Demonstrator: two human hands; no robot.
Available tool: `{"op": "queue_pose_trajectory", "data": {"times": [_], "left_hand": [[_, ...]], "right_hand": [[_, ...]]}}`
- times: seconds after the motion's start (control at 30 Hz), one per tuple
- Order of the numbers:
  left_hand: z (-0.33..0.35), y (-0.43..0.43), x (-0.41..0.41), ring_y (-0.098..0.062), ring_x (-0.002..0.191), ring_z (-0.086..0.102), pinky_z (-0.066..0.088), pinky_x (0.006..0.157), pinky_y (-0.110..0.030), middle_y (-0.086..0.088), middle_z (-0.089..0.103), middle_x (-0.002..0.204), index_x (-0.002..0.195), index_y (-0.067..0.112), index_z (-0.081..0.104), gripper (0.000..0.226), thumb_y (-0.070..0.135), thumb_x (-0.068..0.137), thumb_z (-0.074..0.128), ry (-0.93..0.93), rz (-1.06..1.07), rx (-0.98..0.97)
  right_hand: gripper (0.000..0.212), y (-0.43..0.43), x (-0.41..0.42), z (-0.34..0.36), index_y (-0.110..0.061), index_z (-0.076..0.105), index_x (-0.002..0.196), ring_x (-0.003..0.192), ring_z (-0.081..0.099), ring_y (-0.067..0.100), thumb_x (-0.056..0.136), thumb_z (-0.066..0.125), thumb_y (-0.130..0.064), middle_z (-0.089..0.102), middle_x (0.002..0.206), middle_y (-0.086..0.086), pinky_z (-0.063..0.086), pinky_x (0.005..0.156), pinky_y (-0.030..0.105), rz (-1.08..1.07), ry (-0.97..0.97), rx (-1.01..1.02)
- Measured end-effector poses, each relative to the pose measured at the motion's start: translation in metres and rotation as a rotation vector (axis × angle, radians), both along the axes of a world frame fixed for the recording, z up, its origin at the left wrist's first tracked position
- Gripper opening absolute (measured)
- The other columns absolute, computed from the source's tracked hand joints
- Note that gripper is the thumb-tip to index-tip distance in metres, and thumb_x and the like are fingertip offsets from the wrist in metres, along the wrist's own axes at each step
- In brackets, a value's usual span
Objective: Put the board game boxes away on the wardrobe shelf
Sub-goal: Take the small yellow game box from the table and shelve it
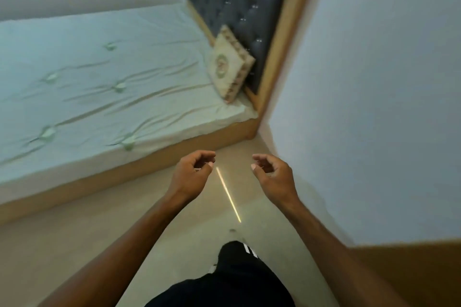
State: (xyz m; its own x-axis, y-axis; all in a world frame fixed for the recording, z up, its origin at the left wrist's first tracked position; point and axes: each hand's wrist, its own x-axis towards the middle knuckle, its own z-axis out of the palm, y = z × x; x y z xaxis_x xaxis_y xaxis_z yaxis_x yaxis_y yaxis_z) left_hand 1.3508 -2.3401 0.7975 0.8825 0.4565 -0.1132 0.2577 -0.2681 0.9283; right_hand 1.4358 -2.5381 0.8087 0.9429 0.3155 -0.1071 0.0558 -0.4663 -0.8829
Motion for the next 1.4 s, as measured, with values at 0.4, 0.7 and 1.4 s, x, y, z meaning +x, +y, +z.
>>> {"op": "queue_pose_trajectory", "data": {"times": [0.4, 0.7, 1.4], "left_hand": [[0.0, 0.241, -0.071, -0.003, 0.089, 0.066, 0.05, 0.079, -0.012, 0.005, 0.073, 0.099, 0.107, 0.019, 0.07, 0.022, 0.008, 0.09, 0.062, 0.033, 0.713, -0.12], [0.0, 0.347, -0.2, -0.002, 0.093, 0.066, 0.052, 0.083, -0.017, 0.011, 0.072, 0.099, 0.108, 0.025, 0.069, 0.024, 0.011, 0.089, 0.061, 0.054, 1.244, -0.117], [-0.025, 0.624, -0.566, 0.0, 0.077, 0.064, 0.05, 0.076, -0.015, 0.008, 0.073, 0.092, 0.097, 0.02, 0.072, 0.024, 0.002, 0.086, 0.062, -0.022, 1.88, -0.086]], "right_hand": [[0.018, 0.35, 0.02, -0.003, -0.019, 0.072, 0.103, 0.072, 0.06, -0.002, 0.087, 0.069, -0.012, 0.069, 0.083, -0.005, 0.049, 0.066, 0.011, 0.715, 0.038, 0.039], [0.017, 0.568, -0.079, -0.001, -0.022, 0.072, 0.101, 0.071, 0.061, -0.002, 0.085, 0.07, -0.014, 0.071, 0.084, -0.005, 0.046, 0.065, 0.008, 1.251, -0.023, 0.016], [0.017, 0.939, -0.494, -0.014, -0.02, 0.071, 0.104, 0.075, 0.061, -0.004, 0.088, 0.067, -0.017, 0.068, 0.085, -0.009, 0.047, 0.065, 0.006, 1.859, 0.006, -0.026]]}}
